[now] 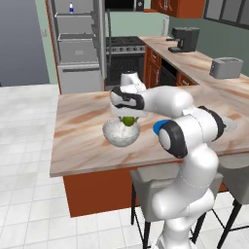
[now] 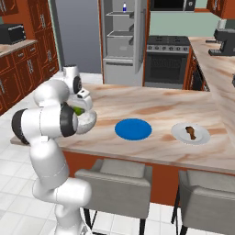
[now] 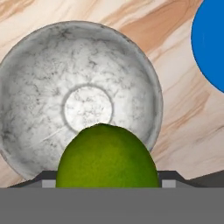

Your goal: Pick the chicken drumstick and lime from their plates and place them in the bowl. Then put the bowl in the fridge.

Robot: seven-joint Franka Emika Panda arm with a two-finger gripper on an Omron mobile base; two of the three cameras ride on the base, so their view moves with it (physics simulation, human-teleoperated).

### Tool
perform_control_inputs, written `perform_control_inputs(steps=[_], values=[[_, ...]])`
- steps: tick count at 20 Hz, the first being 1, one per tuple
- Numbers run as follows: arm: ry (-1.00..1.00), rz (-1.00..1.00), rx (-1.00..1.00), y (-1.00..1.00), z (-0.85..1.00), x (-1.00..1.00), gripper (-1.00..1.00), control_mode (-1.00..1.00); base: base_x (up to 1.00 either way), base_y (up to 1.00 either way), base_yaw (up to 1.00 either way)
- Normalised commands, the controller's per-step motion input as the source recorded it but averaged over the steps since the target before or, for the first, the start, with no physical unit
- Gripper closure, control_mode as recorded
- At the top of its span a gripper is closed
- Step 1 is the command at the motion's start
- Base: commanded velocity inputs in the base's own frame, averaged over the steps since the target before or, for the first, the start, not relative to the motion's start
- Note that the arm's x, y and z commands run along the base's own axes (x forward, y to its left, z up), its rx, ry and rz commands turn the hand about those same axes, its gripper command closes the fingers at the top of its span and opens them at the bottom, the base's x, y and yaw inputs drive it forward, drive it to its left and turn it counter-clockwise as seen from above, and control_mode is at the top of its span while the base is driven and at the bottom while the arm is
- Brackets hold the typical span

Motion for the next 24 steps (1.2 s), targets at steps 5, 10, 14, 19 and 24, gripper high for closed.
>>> perform_control_inputs(steps=[5, 10, 14, 19, 24], values=[[0.0, -0.08, -0.15, 0.22, -0.2, 0.02, 1.0, -1.0, 0.0, 0.0, 0.0], [0.0, -0.14, -0.02, 0.01, -0.22, -0.01, 1.0, -1.0, 0.0, 0.0, 0.0], [0.0, -0.1, 0.13, 0.0, -0.16, 0.0, 1.0, -1.0, 0.0, 0.0, 0.0], [0.0, -0.08, 0.14, -0.03, -0.18, -0.07, 1.0, -1.0, 0.0, 0.0, 0.0], [0.0, -0.06, 0.08, -0.04, -0.19, -0.09, 1.0, -1.0, 0.0, 0.0, 0.0]])
